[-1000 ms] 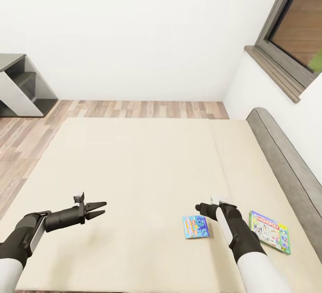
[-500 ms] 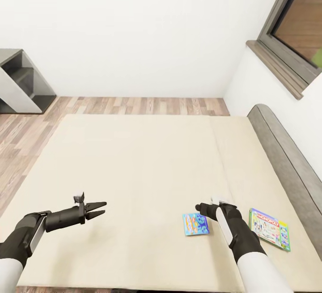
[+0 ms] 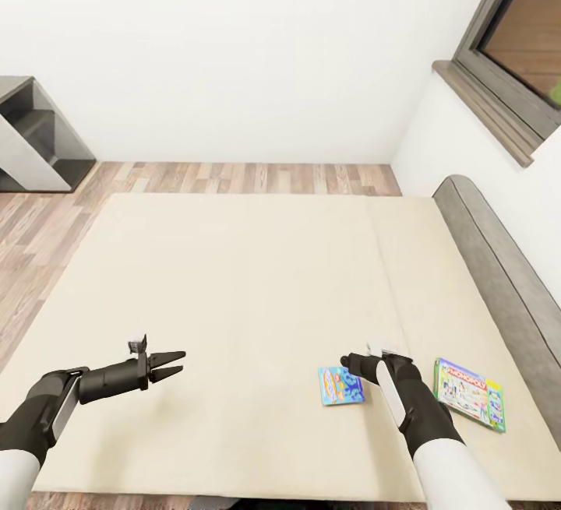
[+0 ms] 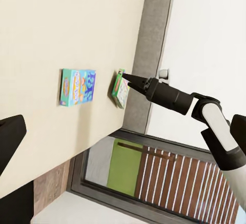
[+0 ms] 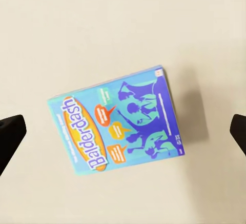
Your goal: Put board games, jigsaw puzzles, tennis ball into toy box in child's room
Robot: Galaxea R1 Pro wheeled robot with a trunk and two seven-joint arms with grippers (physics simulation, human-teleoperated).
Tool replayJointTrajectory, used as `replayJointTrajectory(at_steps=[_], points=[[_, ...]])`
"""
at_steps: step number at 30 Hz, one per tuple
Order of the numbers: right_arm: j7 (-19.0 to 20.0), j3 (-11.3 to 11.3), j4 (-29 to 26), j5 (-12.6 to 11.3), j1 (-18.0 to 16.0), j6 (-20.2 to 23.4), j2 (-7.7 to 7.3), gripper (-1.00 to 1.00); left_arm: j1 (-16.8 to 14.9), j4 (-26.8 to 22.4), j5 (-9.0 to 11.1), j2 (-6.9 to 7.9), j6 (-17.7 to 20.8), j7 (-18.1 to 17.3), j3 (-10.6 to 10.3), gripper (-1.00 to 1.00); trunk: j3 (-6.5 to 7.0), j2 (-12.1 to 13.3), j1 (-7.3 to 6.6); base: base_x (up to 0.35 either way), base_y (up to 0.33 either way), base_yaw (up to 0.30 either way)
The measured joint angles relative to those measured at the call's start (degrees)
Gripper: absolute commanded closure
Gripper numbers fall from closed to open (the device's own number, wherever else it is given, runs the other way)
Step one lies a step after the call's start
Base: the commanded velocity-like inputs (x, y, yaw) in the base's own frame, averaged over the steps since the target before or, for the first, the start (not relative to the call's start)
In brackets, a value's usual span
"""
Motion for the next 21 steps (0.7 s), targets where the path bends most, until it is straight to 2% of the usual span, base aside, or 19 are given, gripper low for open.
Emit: replayJointTrajectory(at_steps=[16, 21], points=[[0.0, -0.09, -0.05, 0.07, -0.25, -0.09, 0.01, -1.0, 0.0, 0.0, -0.01, -0.08, 0.0, 0.0, -0.02, -1.0, -1.51, 0.0, 0.0, 0.0, 0.0, 0.0], [-0.05, 0.02, 0.61, 0.0, -2.08, -0.05, 0.12, -1.0, 0.0, 0.0, 0.0, -0.09, 0.0, 0.02, -0.05, -1.0, -1.99, 0.0, 0.0, 0.0, 0.0, 0.0]])
